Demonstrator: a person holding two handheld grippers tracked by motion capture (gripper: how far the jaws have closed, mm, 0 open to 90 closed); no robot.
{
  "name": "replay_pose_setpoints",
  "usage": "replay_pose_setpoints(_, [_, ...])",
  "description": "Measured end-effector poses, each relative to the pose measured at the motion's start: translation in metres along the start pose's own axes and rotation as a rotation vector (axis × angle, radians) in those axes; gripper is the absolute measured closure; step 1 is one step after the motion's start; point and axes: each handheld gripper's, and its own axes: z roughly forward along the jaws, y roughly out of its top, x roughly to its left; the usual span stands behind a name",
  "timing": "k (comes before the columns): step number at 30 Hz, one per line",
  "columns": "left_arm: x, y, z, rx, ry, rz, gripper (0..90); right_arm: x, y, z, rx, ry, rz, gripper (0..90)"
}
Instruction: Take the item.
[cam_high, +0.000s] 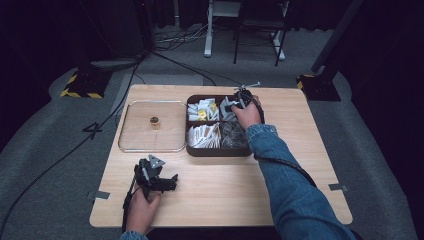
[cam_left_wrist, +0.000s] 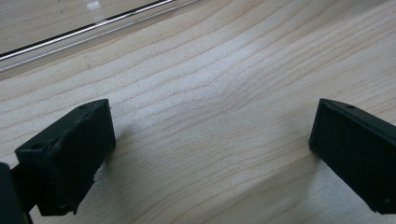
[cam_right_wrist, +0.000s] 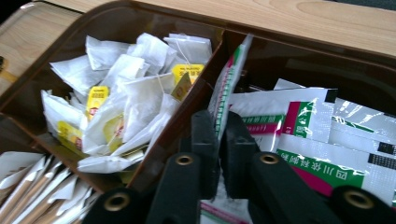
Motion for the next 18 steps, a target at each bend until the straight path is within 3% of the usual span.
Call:
replay_pose_setpoints(9, [0.0,0.0,0.0,0.0,0.001,-0.002,0.6,0.002,0.003,-0.013,-0.019,0.005,-0.018,88.2])
replay_pose_setpoints(18, [0.0,0.001,0.001,0.001,-0.001,0.0,0.6,0.003,0.007,-0.039,-0.065,0.035,-0.017,88.3])
